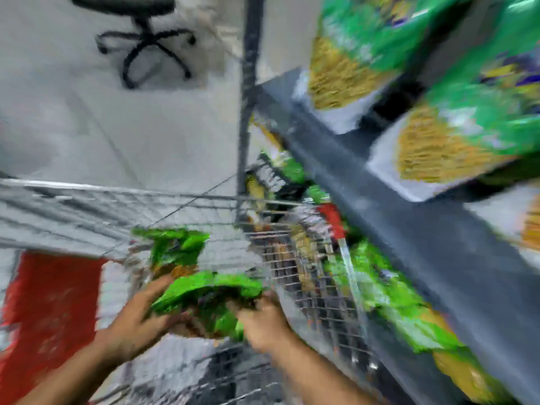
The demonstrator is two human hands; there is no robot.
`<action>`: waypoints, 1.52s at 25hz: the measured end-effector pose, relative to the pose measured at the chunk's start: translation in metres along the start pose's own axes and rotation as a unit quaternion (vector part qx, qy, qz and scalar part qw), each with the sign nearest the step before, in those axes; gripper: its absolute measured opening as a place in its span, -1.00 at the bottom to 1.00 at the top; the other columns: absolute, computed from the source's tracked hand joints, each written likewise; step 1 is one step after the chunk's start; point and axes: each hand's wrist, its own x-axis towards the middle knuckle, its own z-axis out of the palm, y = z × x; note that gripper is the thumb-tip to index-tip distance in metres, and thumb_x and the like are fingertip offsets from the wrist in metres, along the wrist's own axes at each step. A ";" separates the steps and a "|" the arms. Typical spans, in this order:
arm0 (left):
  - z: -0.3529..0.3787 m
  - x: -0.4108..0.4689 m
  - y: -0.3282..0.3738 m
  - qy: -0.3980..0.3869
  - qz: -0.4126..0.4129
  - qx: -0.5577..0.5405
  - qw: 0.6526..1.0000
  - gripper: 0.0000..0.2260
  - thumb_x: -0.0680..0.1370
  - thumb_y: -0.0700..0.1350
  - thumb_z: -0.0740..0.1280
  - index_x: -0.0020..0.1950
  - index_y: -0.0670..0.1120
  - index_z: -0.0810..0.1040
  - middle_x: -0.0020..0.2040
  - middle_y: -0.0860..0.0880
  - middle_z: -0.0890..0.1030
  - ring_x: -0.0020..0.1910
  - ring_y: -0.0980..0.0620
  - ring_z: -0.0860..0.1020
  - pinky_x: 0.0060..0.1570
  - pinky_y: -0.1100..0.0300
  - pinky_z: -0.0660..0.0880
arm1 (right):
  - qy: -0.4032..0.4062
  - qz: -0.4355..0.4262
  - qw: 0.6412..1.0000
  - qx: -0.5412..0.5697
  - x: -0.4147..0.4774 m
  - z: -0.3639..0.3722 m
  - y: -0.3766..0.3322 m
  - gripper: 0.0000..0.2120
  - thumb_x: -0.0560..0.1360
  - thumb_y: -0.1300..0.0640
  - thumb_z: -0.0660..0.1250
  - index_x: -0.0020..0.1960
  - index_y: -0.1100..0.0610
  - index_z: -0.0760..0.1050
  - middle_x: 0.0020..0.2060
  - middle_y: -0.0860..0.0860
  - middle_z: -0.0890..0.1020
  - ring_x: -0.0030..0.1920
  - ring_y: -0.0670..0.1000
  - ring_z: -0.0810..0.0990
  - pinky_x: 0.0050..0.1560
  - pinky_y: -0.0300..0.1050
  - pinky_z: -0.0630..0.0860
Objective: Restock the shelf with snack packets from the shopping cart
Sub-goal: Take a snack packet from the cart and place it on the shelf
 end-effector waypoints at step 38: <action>0.306 0.176 0.453 -0.124 0.120 -0.248 0.953 -0.65 0.58 0.01 0.24 0.30 -0.13 0.46 0.26 -0.16 0.57 0.21 -0.12 0.55 0.26 -0.10 0.49 | 0.563 -0.336 0.714 0.248 -0.110 -0.396 -0.146 -0.63 0.50 -0.02 0.28 -0.41 0.11 0.32 -0.50 -0.12 0.20 -0.42 -0.11 0.14 -0.35 -0.16 0.13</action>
